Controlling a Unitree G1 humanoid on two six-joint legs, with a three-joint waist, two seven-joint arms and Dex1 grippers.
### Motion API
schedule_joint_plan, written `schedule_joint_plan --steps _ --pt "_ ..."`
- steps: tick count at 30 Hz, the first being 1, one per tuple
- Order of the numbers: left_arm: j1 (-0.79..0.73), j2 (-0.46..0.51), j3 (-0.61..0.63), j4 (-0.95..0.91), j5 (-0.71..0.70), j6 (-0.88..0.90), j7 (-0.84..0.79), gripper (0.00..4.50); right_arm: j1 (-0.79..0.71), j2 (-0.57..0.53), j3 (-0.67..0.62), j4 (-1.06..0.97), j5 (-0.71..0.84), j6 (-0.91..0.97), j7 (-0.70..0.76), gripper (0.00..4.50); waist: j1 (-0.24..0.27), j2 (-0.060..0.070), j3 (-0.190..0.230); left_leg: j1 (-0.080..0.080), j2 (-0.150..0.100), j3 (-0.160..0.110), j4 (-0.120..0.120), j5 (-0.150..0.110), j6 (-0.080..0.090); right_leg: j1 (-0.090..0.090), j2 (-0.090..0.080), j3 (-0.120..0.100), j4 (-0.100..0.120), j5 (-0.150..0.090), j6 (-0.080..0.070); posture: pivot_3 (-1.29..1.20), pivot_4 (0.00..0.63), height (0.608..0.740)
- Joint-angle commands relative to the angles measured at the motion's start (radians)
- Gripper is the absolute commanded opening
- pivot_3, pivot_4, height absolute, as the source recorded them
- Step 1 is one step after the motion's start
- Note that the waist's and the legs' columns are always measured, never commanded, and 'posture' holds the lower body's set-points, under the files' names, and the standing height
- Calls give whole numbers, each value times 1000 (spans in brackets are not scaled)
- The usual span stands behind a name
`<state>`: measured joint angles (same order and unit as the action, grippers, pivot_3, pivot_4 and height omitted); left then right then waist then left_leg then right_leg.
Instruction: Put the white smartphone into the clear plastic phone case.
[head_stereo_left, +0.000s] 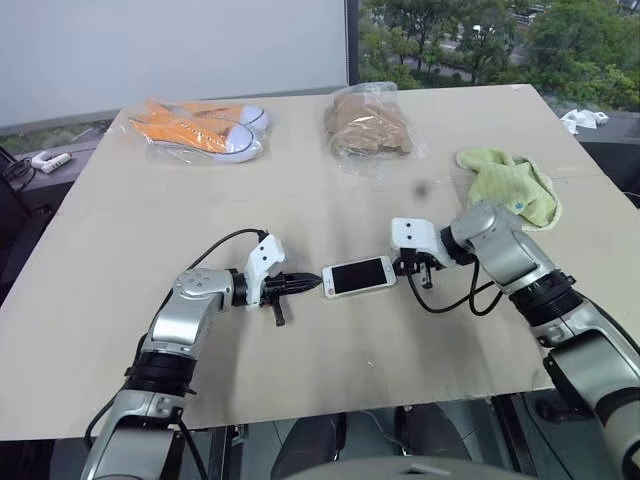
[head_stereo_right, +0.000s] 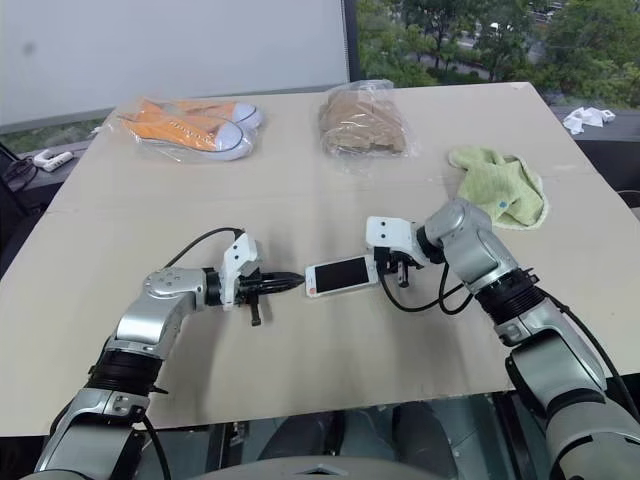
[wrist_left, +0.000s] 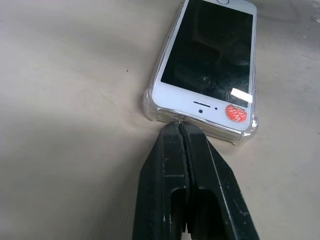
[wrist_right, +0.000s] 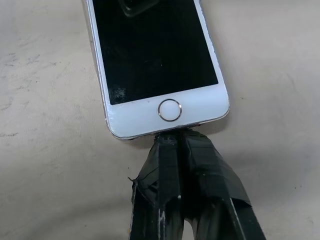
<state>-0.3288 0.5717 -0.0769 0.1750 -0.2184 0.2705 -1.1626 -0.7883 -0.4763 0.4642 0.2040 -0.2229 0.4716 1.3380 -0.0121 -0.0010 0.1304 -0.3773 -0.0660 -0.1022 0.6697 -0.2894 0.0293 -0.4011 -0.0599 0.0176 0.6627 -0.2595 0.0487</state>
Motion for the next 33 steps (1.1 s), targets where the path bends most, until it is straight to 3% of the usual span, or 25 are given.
schedule_joint_plan --steps 1,8,17,23,29,33 --pt "-1 16 -10 -57 -8 8 1 0 0 3 -6 -34 43 -28 6 58 -1 0 0 -1 0 0 0 0 0 -1 0 0 0 0 0 0 150 740" --pt "-16 76 18 -61 -15 6 -2 0 8 -65 -73 -62 78 -37 -39 58 -3 0 2 -12 0 0 0 0 -1 -12 0 0 0 0 0 0 150 740" --pt "-42 52 29 -89 -67 15 5 0 74 -148 -196 -155 164 9 -120 58 -2 0 3 -17 0 0 0 0 -1 -15 0 -1 -2 0 0 0 150 740" --pt "-18 6 19 -153 -127 35 15 0 226 22 -409 -310 324 13 -360 58 -3 -1 3 -17 0 -1 0 0 -1 -15 0 0 -1 0 0 0 150 740" --pt "7 -46 -22 -201 -123 44 55 0 483 231 -387 -511 366 51 -599 58 -1 -1 3 -17 0 -1 0 0 -1 -15 0 -1 -1 0 0 0 150 740" --pt "34 -21 -71 -182 -72 20 46 0 584 292 -349 -523 359 20 -679 58 -5 -1 4 -16 0 0 1 1 -1 -15 1 1 0 0 0 0 150 740"
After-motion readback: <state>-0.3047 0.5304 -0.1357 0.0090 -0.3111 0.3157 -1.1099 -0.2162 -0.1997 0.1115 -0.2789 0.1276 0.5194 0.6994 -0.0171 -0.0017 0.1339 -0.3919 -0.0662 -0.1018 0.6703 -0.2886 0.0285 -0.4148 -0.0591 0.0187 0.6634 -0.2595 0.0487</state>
